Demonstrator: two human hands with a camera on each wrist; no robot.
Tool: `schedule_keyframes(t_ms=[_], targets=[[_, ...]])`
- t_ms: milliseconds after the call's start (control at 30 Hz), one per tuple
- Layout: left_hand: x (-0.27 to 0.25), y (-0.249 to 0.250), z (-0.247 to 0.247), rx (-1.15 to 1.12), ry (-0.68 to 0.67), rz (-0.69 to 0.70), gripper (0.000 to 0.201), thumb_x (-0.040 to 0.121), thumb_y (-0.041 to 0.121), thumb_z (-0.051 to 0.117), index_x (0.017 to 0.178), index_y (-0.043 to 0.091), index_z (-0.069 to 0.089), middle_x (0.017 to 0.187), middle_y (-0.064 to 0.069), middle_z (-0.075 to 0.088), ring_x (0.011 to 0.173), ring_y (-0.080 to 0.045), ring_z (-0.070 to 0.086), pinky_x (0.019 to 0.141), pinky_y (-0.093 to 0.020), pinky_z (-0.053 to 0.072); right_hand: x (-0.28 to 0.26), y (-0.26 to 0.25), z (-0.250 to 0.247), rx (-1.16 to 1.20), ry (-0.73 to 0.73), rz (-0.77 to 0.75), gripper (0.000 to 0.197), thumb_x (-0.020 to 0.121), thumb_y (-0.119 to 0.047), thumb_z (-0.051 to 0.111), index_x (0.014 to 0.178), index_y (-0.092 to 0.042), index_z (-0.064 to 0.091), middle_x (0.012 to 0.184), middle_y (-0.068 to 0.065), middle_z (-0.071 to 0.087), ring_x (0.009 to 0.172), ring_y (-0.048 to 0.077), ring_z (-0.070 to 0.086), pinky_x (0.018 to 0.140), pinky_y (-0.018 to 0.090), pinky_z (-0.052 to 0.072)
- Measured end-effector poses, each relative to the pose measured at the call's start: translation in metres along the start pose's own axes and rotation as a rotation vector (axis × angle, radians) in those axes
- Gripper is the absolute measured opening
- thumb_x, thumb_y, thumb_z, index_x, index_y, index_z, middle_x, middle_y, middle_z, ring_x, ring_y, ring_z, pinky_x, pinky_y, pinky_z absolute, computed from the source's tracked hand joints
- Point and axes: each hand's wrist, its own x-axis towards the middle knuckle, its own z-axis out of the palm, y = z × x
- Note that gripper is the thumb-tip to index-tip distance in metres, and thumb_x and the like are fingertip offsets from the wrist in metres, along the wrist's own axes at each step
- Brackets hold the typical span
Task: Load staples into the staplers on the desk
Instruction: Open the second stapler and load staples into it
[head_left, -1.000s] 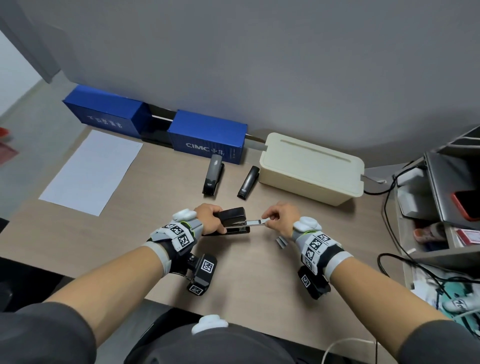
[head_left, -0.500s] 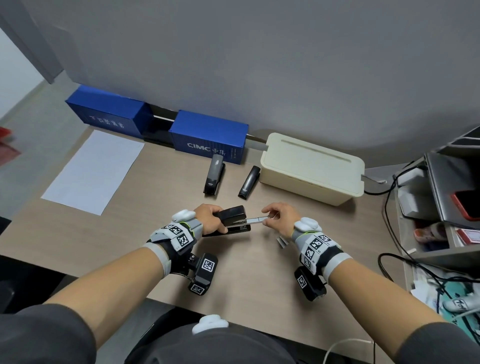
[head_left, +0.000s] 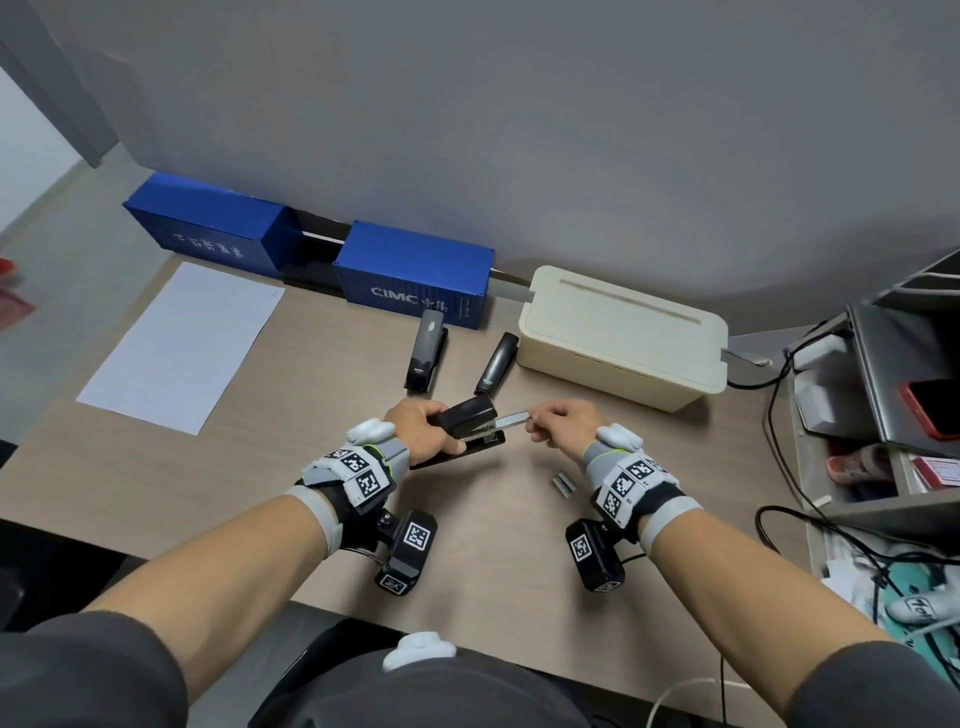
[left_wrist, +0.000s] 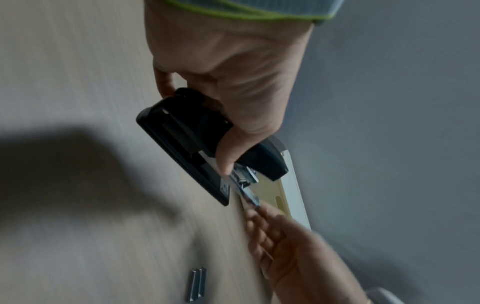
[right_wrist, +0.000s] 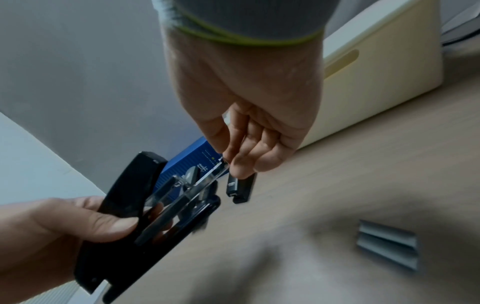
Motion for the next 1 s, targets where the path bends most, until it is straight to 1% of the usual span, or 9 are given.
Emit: schedule_keyframes(t_ms=[167, 333, 467, 533, 633, 733, 833, 933, 1000], targets=[[-0.003, 0.012, -0.007, -0.082, 0.112, 0.133, 0.025, 0.067, 0.039, 0.083, 0.089, 0.031, 0.075, 0.074, 0.008, 0.07, 0.072, -0.014, 0.064, 0.064, -0.023, 0.045, -0.004, -0.024, 0.02, 0.085, -0.082, -0.003, 0.03, 0.082, -0.001, 0.059, 0.106, -0.019, 0.058, 0.09, 0.005, 0.064, 0.076, 0.015, 0.058, 0.066, 0.027, 0.044], [0.004, 0.033, -0.01, -0.247, 0.204, 0.197, 0.02, 0.071, 0.037, 0.08, 0.087, 0.027, 0.075, 0.068, 0.007, 0.066, 0.068, -0.015, 0.06, 0.067, -0.028, 0.049, -0.002, -0.049, 0.041, 0.177, -0.216, -0.024, 0.053, 0.079, 0.001, 0.057, 0.123, -0.027, 0.044, 0.089, 0.002, 0.056, 0.087, 0.016, 0.057, 0.081, 0.037, 0.046], [0.017, 0.044, -0.017, -0.279, 0.266, 0.185, 0.017, 0.072, 0.035, 0.079, 0.087, 0.029, 0.073, 0.076, 0.001, 0.072, 0.072, -0.019, 0.065, 0.071, -0.032, 0.054, 0.012, -0.064, 0.047, 0.205, -0.218, -0.016, 0.049, 0.067, -0.004, 0.056, 0.108, -0.031, 0.054, 0.088, 0.015, 0.05, 0.085, 0.025, 0.054, 0.071, 0.032, 0.047], [0.023, 0.046, -0.017, -0.249, 0.283, 0.187, 0.023, 0.074, 0.036, 0.077, 0.093, 0.025, 0.073, 0.08, -0.001, 0.073, 0.075, -0.021, 0.066, 0.073, -0.034, 0.055, 0.017, -0.07, 0.046, 0.201, -0.232, -0.018, 0.046, 0.07, 0.0, 0.054, 0.105, -0.03, 0.054, 0.087, 0.015, 0.046, 0.083, 0.026, 0.049, 0.069, 0.032, 0.045], [0.034, 0.048, -0.015, -0.201, 0.257, 0.136, 0.032, 0.079, 0.036, 0.072, 0.106, 0.019, 0.068, 0.093, -0.003, 0.073, 0.085, -0.025, 0.067, 0.08, -0.036, 0.055, 0.029, -0.073, 0.047, 0.059, -0.271, -0.015, 0.047, 0.078, -0.001, 0.054, 0.118, -0.025, 0.05, 0.078, 0.007, 0.049, 0.08, 0.02, 0.05, 0.074, 0.033, 0.044], [0.046, 0.046, -0.009, -0.2, 0.202, 0.04, 0.037, 0.081, 0.03, 0.069, 0.115, 0.016, 0.063, 0.104, -0.008, 0.072, 0.092, -0.029, 0.066, 0.084, -0.037, 0.054, 0.044, -0.063, 0.052, -0.106, -0.228, -0.032, 0.052, 0.082, -0.004, 0.057, 0.13, -0.017, 0.045, 0.07, -0.002, 0.052, 0.071, 0.016, 0.052, 0.064, 0.025, 0.042], [0.059, 0.046, -0.003, -0.221, 0.206, -0.031, 0.044, 0.085, 0.023, 0.066, 0.126, 0.015, 0.055, 0.111, -0.011, 0.07, 0.094, -0.03, 0.063, 0.082, -0.032, 0.049, 0.054, -0.048, 0.048, -0.145, -0.111, 0.042, 0.041, 0.086, -0.006, 0.057, 0.125, -0.011, 0.048, 0.075, 0.003, 0.06, 0.079, 0.022, 0.063, 0.056, 0.022, 0.043], [0.074, 0.05, 0.003, -0.176, 0.224, -0.031, 0.048, 0.086, 0.026, 0.069, 0.128, 0.016, 0.05, 0.111, -0.004, 0.066, 0.09, -0.024, 0.057, 0.08, -0.027, 0.042, 0.074, -0.023, 0.043, -0.222, -0.022, 0.164, 0.039, 0.078, -0.017, 0.062, 0.116, -0.01, 0.059, 0.089, 0.007, 0.064, 0.083, 0.029, 0.066, 0.072, 0.037, 0.056], [0.085, 0.054, 0.007, -0.152, 0.223, -0.016, 0.052, 0.084, 0.027, 0.073, 0.129, 0.017, 0.049, 0.113, -0.004, 0.065, 0.089, -0.023, 0.056, 0.079, -0.027, 0.04, 0.088, -0.009, 0.04, -0.299, -0.02, 0.19, 0.053, 0.072, -0.029, 0.064, 0.122, -0.014, 0.059, 0.097, 0.005, 0.064, 0.09, 0.027, 0.065, 0.09, 0.044, 0.054]])
